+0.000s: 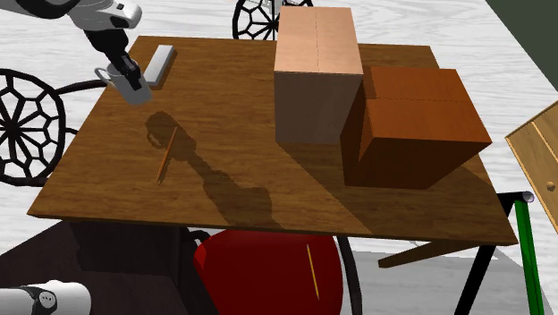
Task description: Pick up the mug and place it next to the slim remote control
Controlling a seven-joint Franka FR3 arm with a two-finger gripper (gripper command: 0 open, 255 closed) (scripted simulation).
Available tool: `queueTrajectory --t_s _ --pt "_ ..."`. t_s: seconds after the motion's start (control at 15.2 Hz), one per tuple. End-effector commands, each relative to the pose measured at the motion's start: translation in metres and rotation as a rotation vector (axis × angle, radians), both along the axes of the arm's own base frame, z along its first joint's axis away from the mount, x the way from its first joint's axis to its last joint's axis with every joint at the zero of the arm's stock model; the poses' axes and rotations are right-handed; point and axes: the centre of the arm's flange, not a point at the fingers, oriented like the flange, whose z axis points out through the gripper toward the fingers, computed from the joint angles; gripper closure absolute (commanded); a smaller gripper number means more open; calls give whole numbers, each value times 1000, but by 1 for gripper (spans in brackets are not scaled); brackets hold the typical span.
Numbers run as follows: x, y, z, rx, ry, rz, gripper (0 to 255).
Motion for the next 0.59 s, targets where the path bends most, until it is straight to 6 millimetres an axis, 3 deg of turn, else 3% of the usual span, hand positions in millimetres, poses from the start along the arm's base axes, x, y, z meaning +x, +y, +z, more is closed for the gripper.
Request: queueTrajectory --t_s 0.0,0.33,0.53 --pt "0 0 -10 0 -1 0 255" --pt "0 0 -38 0 -1 0 255" --pt "0 0 -38 0 -1 0 255"
